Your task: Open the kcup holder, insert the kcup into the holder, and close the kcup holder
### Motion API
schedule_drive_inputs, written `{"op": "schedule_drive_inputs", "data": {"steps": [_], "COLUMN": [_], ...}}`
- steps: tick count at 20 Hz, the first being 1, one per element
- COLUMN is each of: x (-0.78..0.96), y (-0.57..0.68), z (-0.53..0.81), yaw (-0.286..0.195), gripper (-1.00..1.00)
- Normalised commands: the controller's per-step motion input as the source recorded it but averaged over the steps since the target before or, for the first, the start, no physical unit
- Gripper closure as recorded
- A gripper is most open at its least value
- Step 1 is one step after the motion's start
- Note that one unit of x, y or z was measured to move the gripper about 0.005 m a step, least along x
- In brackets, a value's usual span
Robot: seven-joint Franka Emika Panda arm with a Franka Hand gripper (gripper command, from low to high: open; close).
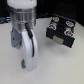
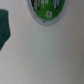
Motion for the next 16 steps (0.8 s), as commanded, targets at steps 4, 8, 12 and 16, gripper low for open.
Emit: {"op": "schedule_drive_inputs", "data": {"steps": [4,8,12,16], "x": [0.24,0.01,0.17,0.22], "y": [0.00,0.01,-0.04,-0.01], "z": [-0.22,-0.07,-0.08,-0.05], "yaw": [-0.143,-0.062,-0.054,-0.065], "gripper": [-1.00,-1.00,-1.00,-1.00]}}
